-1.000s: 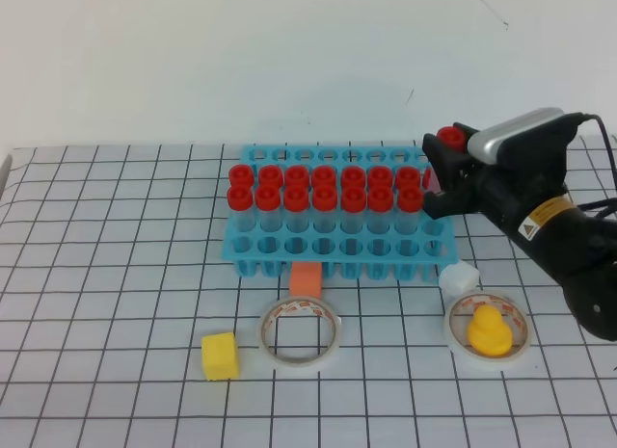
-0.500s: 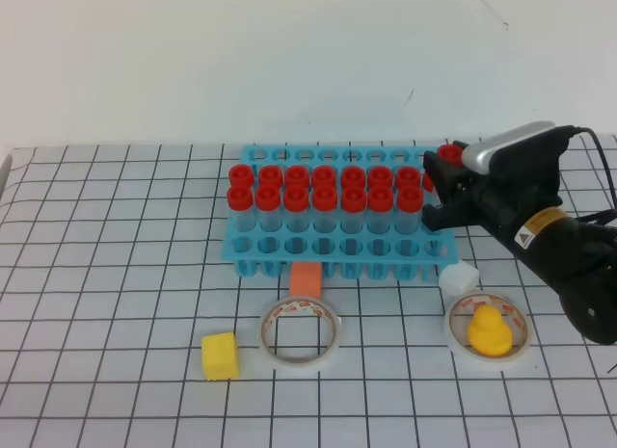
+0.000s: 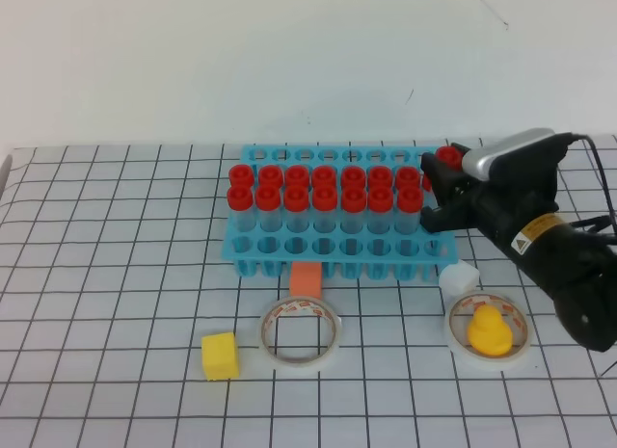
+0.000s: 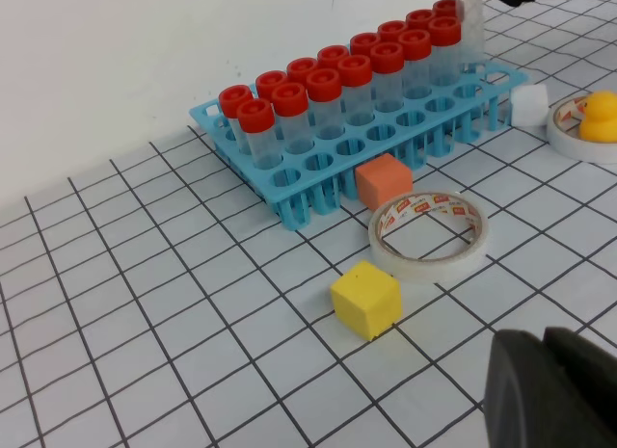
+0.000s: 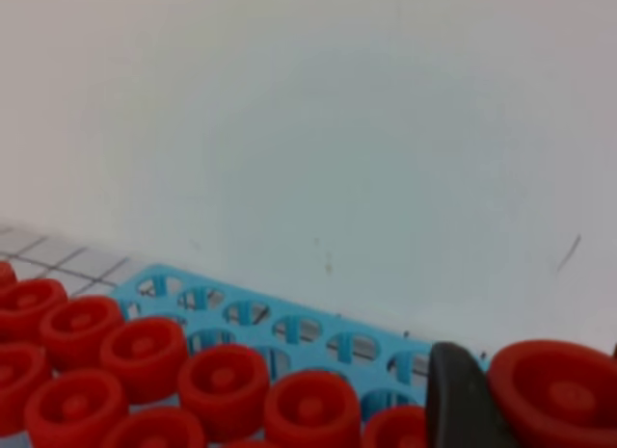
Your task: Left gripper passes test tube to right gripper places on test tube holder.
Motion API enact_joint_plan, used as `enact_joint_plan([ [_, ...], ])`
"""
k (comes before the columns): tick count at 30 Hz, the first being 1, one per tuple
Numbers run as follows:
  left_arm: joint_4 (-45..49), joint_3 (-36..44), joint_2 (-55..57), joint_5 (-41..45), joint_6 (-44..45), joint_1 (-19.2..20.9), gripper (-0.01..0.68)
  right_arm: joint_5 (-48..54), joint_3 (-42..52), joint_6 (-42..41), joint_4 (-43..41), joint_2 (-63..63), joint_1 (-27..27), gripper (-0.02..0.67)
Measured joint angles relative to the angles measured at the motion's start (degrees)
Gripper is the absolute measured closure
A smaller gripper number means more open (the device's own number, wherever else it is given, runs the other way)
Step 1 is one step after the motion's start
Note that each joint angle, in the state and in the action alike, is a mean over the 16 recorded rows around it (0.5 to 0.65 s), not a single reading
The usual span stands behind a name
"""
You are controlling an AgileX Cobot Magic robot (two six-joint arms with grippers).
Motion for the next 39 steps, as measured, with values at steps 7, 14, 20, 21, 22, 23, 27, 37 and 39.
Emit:
enact_joint_plan([
  [7, 0.0, 0.0, 0.0, 0.0, 0.0, 0.0, 0.674, -4.48, -0.04, 0.12, 0.0, 2.01, 0.0, 0.368],
  [14, 0.0, 0.0, 0.0, 0.0, 0.0, 0.0, 0.674, -6.11, 1.11, -0.25, 0.0, 1.98, 0.0, 0.368],
  [20, 0.0, 0.0, 0.0, 0.0, 0.0, 0.0, 0.674, -6.79, 3.28, -0.85, 0.0, 0.87, 0.0, 0.368],
  [21, 0.0, 0.0, 0.0, 0.0, 0.0, 0.0, 0.674, -6.9, 3.64, -0.95, 0.0, 0.68, 0.0, 0.368],
  [22, 0.0, 0.0, 0.0, 0.0, 0.0, 0.0, 0.674, -7.02, 4.01, -1.06, 0.0, 0.49, 0.0, 0.368],
  [23, 0.0, 0.0, 0.0, 0.0, 0.0, 0.0, 0.674, -7.13, 4.37, -1.16, 0.0, 0.32, 0.0, 0.368],
  [27, 0.0, 0.0, 0.0, 0.0, 0.0, 0.0, 0.674, -7.56, 5.41, -1.42, 0.03, -0.15, 0.0, 0.368],
  [37, 0.0, 0.0, 0.0, 0.0, 0.0, 0.0, 0.674, -7.23, 4.72, -1.5, 0.18, 0.04, 0.0, 0.369],
  [39, 0.0, 0.0, 0.0, 0.0, 0.0, 0.0, 0.674, -7.12, 4.43, -1.5, 0.25, 0.19, 0.0, 0.369],
])
